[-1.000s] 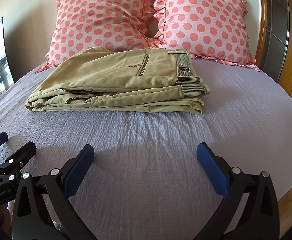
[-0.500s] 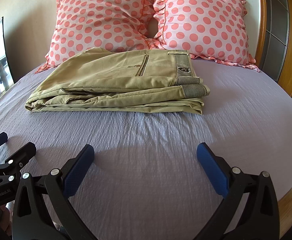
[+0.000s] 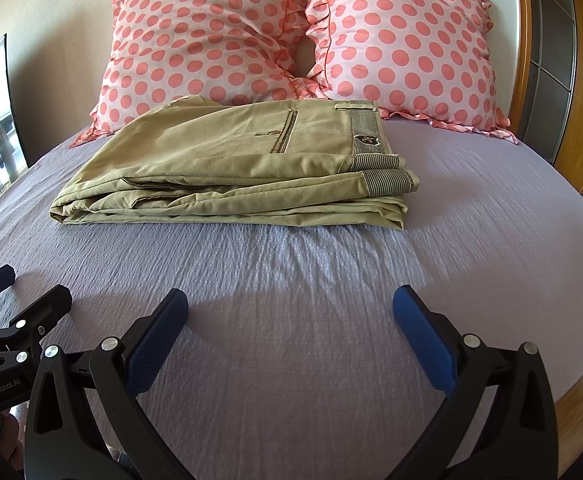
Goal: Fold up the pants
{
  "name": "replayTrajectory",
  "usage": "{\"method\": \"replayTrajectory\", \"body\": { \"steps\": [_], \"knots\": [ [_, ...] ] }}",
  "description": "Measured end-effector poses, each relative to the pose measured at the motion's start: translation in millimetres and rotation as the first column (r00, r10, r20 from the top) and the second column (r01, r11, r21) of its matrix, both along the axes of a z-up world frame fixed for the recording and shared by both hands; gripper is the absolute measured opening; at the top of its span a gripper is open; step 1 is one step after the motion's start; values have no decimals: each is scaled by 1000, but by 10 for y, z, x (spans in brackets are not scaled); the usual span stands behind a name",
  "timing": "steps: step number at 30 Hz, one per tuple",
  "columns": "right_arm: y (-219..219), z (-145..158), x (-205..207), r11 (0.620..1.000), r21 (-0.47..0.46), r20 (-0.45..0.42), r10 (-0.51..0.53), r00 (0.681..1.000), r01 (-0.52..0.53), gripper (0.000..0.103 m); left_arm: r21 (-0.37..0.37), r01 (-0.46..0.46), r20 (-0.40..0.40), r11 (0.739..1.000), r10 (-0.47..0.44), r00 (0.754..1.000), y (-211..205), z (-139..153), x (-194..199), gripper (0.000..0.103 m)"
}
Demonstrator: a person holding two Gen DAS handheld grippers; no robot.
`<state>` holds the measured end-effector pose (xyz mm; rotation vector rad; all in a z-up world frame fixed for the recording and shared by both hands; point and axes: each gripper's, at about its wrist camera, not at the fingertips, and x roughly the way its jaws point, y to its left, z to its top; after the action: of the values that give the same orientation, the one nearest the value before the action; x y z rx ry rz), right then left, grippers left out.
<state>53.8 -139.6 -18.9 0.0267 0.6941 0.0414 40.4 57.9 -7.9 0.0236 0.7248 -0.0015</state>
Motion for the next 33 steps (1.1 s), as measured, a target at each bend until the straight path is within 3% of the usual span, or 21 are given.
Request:
{"method": "replayTrajectory", "body": {
  "steps": [33],
  "knots": [
    [6, -9, 1, 1000, 0, 2, -2, 1000, 2, 102, -1, 1, -6, 1000, -1, 1000, 13, 1, 21, 101]
  ]
}}
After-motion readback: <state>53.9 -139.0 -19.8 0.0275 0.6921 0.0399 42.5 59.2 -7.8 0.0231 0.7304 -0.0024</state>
